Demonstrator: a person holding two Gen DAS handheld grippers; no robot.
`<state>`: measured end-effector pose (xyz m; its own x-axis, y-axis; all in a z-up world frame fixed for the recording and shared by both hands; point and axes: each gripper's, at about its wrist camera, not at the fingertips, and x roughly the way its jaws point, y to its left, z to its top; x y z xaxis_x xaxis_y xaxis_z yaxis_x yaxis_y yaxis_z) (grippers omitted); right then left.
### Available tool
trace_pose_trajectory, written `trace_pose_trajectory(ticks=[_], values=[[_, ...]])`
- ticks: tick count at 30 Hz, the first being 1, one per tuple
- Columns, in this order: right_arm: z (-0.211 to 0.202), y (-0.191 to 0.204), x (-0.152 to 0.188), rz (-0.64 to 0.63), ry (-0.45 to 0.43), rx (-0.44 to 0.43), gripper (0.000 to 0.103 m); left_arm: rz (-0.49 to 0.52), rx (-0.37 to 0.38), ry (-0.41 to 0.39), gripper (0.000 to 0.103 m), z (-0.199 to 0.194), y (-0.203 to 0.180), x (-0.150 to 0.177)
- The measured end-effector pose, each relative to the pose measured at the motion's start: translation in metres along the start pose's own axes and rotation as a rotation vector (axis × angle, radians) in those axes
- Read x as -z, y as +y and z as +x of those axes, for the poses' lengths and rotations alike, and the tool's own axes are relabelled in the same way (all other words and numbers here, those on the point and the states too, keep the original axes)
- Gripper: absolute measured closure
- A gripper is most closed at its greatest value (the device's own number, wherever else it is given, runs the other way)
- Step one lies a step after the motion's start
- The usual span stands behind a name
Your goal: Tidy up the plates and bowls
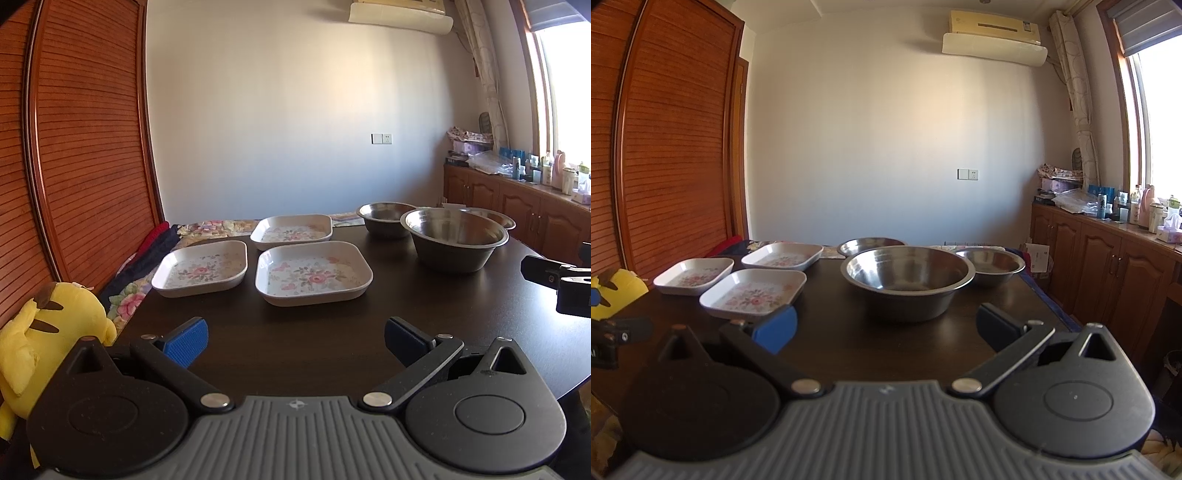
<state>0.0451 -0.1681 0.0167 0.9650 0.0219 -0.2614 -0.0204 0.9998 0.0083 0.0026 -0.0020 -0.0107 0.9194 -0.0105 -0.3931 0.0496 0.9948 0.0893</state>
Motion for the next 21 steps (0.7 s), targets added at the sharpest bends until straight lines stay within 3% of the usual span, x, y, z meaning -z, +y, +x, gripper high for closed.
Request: trace_pose_trajectory(ticks=[21], values=[[0.058, 0.045, -0.025, -0.093, 0.093, -0.237, 0.000, -0.019, 0.041, 0.080, 0.003, 0.069, 0.049, -0.024]])
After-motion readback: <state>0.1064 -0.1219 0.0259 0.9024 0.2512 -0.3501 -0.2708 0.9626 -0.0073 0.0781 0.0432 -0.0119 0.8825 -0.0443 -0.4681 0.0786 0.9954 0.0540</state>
